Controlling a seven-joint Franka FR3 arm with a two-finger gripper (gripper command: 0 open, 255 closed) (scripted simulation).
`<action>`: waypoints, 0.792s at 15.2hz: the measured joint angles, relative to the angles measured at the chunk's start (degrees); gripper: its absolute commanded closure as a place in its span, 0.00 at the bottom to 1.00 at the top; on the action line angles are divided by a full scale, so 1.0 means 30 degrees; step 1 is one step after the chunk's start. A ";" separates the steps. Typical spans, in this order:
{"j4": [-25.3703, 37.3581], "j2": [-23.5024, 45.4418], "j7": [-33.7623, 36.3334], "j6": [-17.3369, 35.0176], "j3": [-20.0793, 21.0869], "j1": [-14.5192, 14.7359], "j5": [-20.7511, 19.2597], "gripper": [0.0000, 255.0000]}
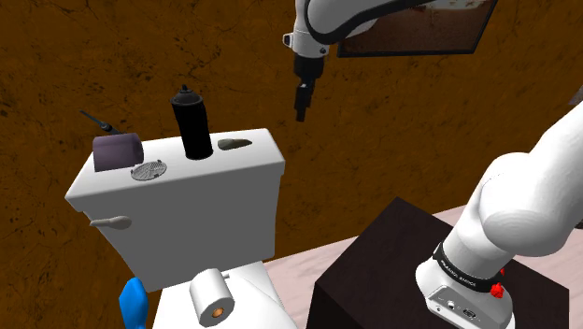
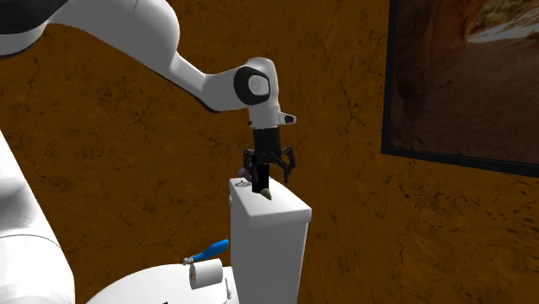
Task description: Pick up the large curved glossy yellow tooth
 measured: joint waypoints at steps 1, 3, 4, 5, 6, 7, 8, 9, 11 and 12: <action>0.0558 0.0622 -0.0351 0.0094 0.0079 0.0160 0.0105 0.00; 0.1450 0.1866 -0.1042 0.0525 0.0254 0.0459 0.0297 0.00; 0.1957 0.2588 -0.1479 0.0765 0.0292 0.0552 0.0377 0.00; 0.2471 0.3237 -0.1891 0.0920 0.0360 0.0657 0.0460 0.00; 0.2933 0.3797 -0.2264 0.1053 0.0458 0.0776 0.0543 0.00; 0.3366 0.4292 -0.2541 0.1139 0.0606 0.0932 0.0614 0.00; 0.3963 0.4916 -0.2881 0.1201 0.0725 0.1052 0.0676 0.00; 0.4550 0.5577 -0.3312 0.1302 0.0805 0.1122 0.0744 0.00; 0.5597 0.6657 -0.4125 0.1365 0.1007 0.1274 0.0863 0.00; 0.6083 0.7286 -0.4447 0.1540 0.1145 0.1390 0.0893 0.00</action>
